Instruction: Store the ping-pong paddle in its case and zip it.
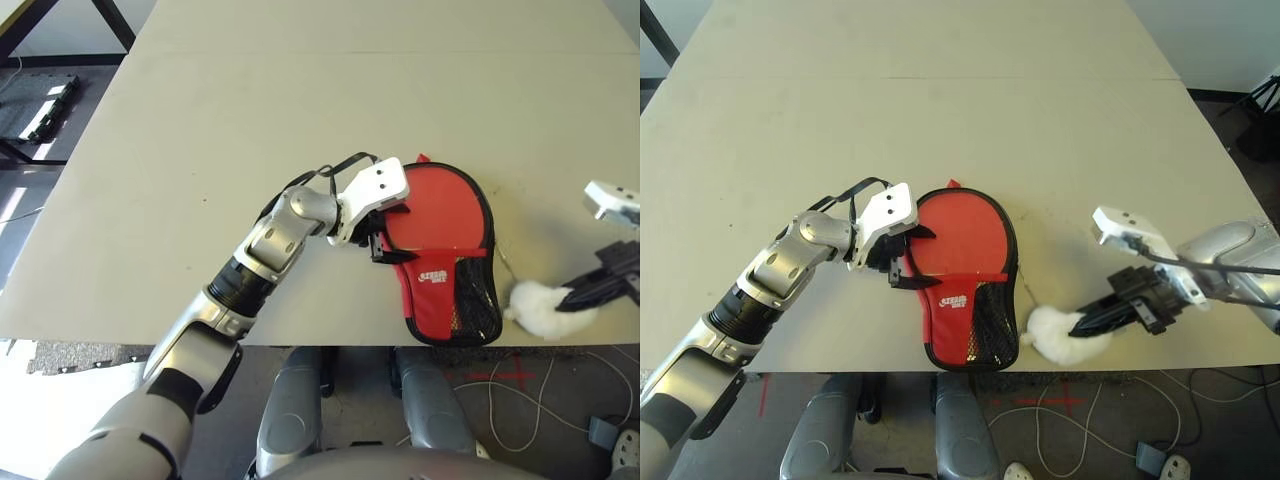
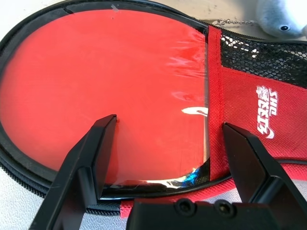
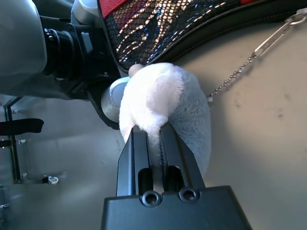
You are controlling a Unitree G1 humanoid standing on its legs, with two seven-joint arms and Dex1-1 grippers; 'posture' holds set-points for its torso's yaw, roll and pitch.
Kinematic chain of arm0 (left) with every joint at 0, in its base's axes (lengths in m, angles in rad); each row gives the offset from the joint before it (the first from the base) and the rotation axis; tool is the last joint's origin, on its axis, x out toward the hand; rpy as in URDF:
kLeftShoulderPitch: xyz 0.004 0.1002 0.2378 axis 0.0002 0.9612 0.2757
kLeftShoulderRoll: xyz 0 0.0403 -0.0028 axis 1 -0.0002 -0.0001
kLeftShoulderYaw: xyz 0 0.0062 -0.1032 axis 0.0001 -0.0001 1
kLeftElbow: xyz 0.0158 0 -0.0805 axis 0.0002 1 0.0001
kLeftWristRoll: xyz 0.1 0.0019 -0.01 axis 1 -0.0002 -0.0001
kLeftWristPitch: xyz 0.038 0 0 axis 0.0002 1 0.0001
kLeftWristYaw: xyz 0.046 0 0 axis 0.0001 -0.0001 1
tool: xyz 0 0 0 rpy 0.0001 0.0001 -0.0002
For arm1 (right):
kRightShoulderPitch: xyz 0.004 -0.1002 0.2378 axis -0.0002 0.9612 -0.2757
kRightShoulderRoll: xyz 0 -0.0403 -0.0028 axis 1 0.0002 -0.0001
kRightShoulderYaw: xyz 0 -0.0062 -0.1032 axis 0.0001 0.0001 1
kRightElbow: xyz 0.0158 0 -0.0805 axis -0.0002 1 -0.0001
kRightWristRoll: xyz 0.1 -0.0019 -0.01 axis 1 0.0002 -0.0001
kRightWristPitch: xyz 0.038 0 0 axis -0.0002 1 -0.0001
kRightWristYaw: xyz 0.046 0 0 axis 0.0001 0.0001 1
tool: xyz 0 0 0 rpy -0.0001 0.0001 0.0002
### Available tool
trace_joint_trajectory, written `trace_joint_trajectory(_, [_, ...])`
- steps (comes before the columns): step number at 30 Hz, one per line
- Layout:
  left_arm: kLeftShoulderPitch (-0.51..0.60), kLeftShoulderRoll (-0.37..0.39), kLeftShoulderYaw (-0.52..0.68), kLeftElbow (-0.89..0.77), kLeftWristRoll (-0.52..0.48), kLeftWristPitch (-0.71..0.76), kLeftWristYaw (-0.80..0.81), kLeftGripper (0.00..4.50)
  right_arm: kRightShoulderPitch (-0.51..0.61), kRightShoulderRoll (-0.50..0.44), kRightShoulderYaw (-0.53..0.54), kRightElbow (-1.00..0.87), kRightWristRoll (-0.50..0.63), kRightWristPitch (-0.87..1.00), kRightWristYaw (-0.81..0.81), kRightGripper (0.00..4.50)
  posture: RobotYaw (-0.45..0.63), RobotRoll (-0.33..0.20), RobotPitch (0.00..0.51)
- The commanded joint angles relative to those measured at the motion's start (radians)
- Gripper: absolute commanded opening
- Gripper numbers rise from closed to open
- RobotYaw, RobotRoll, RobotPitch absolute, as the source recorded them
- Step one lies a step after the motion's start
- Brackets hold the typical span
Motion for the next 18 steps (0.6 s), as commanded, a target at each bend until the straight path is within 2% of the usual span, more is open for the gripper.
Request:
trace_joint_trajectory(1, [0.041,0.001,-0.061,0.083,0.044,0.040,0.012,4.50,0.045,-0.041,-0.001,-0.065,0.018,0.022,0.013,0.00,-0.10,0.000,0.314])
trace_joint_trajectory(18, [0.039,-0.010,-0.056,0.094,0.051,0.033,0.016,4.50,0.272,-0.111,-0.096,-0.337,0.056,0.016,0.013,0.00,-0.10,0.000,0.312])
